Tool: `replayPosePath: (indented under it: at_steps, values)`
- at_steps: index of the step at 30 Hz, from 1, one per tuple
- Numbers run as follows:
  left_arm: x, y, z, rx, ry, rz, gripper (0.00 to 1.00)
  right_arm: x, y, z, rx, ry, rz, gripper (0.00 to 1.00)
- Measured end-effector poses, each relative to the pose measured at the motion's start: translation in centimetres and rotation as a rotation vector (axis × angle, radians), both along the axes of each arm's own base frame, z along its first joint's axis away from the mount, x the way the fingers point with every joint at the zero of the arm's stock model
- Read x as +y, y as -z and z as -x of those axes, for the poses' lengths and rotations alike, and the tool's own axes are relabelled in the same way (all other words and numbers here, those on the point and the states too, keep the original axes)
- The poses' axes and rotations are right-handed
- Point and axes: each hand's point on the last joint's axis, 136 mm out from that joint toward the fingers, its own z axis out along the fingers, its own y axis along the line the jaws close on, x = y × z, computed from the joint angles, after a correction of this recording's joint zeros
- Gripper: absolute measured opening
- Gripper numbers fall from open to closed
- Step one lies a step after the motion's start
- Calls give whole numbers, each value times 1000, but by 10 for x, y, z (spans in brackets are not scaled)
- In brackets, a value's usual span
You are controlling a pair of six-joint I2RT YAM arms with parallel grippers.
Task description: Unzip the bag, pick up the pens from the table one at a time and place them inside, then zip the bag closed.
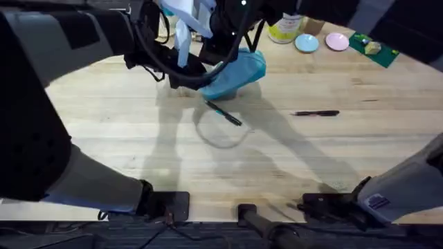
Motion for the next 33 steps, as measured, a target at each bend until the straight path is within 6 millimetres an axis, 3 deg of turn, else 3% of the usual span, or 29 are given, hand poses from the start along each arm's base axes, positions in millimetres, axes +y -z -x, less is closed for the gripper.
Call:
replayPosePath:
  at_steps: [33]
  values:
    - [7, -2, -5, -1, -25, 35, 42, 0, -8, -14, -90, 43, 19, 32]
